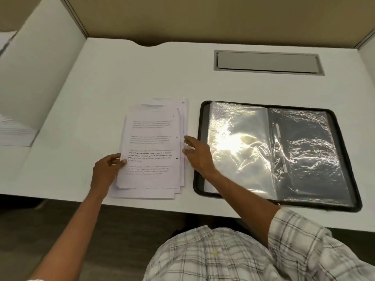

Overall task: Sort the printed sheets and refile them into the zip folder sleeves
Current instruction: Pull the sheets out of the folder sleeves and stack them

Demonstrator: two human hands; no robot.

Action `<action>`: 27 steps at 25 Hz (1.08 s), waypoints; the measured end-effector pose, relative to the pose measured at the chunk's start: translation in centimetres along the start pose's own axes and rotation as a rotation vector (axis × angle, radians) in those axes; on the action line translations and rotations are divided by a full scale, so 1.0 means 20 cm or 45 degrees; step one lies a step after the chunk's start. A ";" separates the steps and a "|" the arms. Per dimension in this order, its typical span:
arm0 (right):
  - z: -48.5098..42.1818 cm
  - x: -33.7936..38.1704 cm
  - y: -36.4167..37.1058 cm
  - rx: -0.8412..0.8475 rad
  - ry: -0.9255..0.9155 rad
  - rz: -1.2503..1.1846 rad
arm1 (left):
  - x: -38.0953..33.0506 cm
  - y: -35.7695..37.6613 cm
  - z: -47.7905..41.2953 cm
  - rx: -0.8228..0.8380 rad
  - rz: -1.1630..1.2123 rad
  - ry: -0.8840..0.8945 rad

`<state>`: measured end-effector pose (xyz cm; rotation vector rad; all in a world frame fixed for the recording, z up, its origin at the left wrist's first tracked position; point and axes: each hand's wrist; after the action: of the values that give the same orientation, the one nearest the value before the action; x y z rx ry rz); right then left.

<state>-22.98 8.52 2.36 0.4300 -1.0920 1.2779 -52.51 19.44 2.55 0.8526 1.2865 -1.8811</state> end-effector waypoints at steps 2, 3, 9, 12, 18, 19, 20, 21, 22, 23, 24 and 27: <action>0.06 -0.07 -0.08 -0.193 -0.146 0.278 | 0.01 0.03 0.03 -0.051 -0.081 0.052; 0.11 -0.12 -0.12 -0.265 -0.203 0.405 | -0.01 0.07 0.05 -0.115 -0.126 0.104; 0.30 -0.52 -0.27 -0.301 -0.226 1.078 | -0.22 0.47 0.23 -0.075 -0.127 0.646; 0.30 -0.53 -0.24 -0.285 -0.273 1.081 | -0.35 0.74 0.32 0.259 -0.092 0.786; 0.29 -0.50 -0.28 -0.460 -0.312 0.561 | -0.42 1.09 0.41 0.436 -0.031 0.607; 0.29 -0.50 -0.29 -0.474 -0.319 0.506 | -0.42 1.11 0.42 0.424 -0.036 0.600; 0.30 -0.49 -0.31 -0.491 -0.317 0.461 | -0.42 1.12 0.43 0.418 -0.033 0.599; 0.31 -0.48 -0.33 -0.519 -0.301 0.418 | -0.43 1.12 0.45 0.412 -0.033 0.604; 0.32 -0.46 -0.35 -0.543 -0.283 0.347 | -0.43 1.12 0.46 0.398 -0.042 0.621; 0.33 -0.45 -0.38 -0.552 -0.252 0.242 | -0.43 1.13 0.48 0.388 -0.062 0.636; 0.33 -0.42 -0.41 -0.552 -0.186 0.115 | -0.43 1.13 0.49 0.396 -0.091 0.644; 0.36 -0.30 -0.64 -0.557 0.139 -0.406 | -0.41 1.16 0.52 0.498 -0.286 0.669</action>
<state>-13.86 -4.24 4.50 0.1893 -1.1217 0.7464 -30.19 4.79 0.97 1.5405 1.3747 -2.2177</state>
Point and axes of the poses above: each hand's wrist, its own z-axis away from the middle knuckle, its own y-axis out of the palm, x = y × z, and after that the axes turned 11 degrees about y, right-handed
